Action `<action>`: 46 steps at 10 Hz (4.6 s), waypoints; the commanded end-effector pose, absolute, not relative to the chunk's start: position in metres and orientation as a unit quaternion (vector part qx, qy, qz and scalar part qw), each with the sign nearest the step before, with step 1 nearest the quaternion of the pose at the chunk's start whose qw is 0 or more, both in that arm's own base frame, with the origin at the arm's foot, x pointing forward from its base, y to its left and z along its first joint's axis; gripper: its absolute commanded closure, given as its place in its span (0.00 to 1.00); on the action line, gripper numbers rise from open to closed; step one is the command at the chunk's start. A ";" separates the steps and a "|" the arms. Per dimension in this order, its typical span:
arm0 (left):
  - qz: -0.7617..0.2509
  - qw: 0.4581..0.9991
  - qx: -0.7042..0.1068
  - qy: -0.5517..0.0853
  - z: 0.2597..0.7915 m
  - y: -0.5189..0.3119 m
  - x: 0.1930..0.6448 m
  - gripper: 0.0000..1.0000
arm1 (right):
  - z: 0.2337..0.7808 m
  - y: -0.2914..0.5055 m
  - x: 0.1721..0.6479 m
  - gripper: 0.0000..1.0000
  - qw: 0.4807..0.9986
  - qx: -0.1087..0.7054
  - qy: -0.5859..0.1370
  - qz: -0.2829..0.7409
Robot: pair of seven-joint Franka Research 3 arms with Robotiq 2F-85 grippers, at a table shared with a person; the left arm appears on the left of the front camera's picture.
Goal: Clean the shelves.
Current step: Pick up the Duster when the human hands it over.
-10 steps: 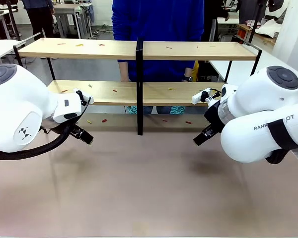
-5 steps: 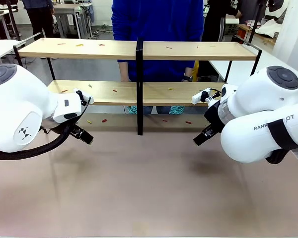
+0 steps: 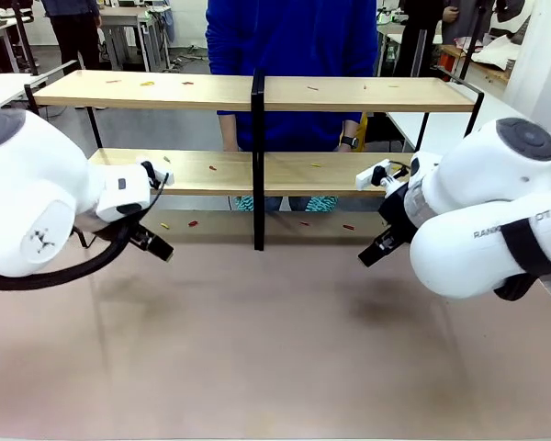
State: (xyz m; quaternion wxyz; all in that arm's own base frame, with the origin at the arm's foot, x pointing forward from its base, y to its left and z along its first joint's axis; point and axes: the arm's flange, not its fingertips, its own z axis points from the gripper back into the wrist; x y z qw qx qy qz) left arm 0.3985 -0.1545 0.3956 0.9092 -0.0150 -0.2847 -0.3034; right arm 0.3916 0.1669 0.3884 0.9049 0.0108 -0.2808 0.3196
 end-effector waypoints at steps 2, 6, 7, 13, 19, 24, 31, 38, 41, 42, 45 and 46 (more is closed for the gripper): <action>-0.348 0.851 -0.007 -0.392 0.521 -0.097 0.237 0.00 | 0.523 0.133 0.266 0.00 0.871 -0.001 -0.372 0.321; -0.346 0.824 0.003 -0.450 0.607 -0.125 0.296 0.00 | 0.594 0.144 0.289 0.00 0.848 -0.006 -0.423 0.319; -0.327 0.807 0.003 -0.492 0.648 -0.101 0.255 0.00 | 0.633 0.126 0.251 0.00 0.836 -0.028 -0.467 0.286; -0.266 0.876 -0.086 -0.394 0.672 -0.130 0.247 0.00 | 0.654 0.159 0.236 0.00 0.877 0.034 -0.434 0.202; -0.097 0.889 -0.082 -0.441 0.704 -0.164 0.234 0.00 | 0.638 0.161 0.264 0.00 0.891 0.041 -0.406 0.199; -0.114 0.890 -0.085 -0.433 0.704 -0.176 0.236 0.00 | 0.633 0.154 0.268 0.00 0.894 0.042 -0.402 0.195; -0.155 0.883 -0.070 -0.439 0.696 -0.178 0.233 0.00 | 0.630 0.154 0.270 0.00 0.895 0.035 -0.399 0.194; -0.148 0.887 -0.073 -0.431 0.699 -0.181 0.233 0.00 | 0.635 0.162 0.257 0.00 0.886 0.044 -0.414 0.205; -0.148 0.887 -0.073 -0.431 0.699 -0.181 0.233 0.00 | 0.675 0.183 0.212 0.00 0.891 0.045 -0.429 0.139; -0.148 0.887 -0.073 -0.431 0.699 -0.181 0.233 0.00 | 0.680 0.183 0.203 0.00 0.888 0.037 -0.440 0.129; -0.148 0.887 -0.073 -0.431 0.699 -0.181 0.233 0.00 | 0.689 0.178 0.190 0.00 0.883 0.074 -0.454 0.095; -0.148 0.887 -0.073 -0.431 0.699 -0.181 0.233 0.00 | 0.689 0.178 0.193 0.00 0.885 0.066 -0.452 0.088</action>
